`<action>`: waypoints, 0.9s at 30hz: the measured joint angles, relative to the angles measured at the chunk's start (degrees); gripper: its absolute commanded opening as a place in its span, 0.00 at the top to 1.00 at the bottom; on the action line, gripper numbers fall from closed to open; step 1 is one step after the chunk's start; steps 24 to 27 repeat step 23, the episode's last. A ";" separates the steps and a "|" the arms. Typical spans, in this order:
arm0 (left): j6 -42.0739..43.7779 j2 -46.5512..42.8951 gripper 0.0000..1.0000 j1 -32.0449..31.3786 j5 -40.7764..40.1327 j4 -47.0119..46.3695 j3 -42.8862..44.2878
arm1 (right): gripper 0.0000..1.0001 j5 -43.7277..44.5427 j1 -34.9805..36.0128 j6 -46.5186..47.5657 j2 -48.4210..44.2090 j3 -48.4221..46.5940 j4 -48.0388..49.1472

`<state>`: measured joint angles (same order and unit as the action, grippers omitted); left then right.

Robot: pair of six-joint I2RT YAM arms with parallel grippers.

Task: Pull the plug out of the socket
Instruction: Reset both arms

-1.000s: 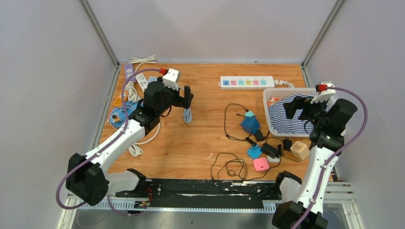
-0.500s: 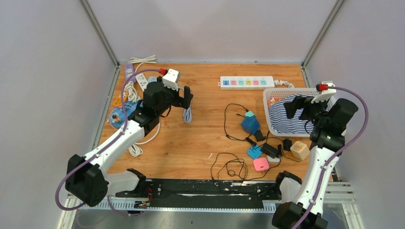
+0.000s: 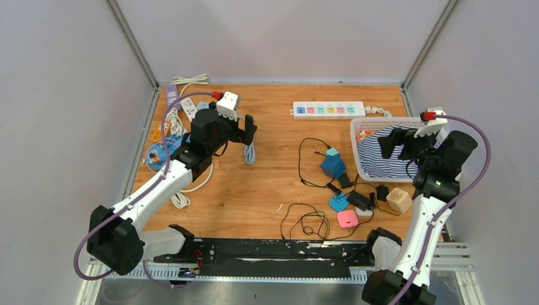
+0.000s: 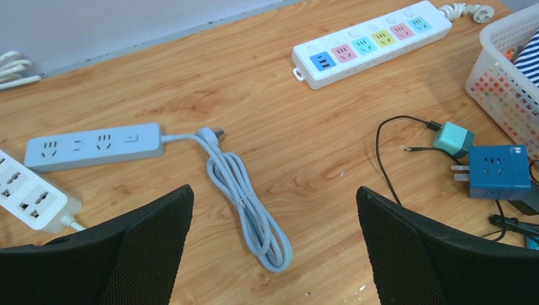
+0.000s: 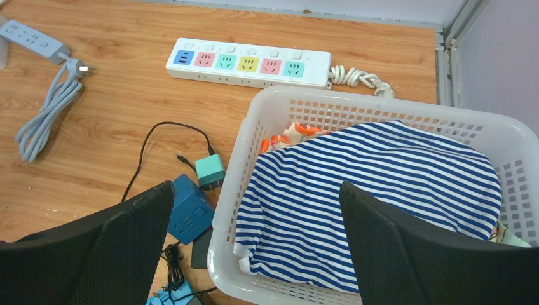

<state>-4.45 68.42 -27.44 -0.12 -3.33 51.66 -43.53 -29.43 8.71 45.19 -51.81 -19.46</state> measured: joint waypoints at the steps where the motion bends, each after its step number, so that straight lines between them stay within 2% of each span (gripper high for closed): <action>1: 0.00 0.00 0.00 0.00 0.00 0.00 0.00 | 0.00 -0.02 0.00 0.04 0.00 0.00 -0.07; 27: 1.03 0.11 0.00 0.00 -0.02 0.00 -0.02 | 0.00 -0.42 0.00 0.61 0.00 -0.11 -1.16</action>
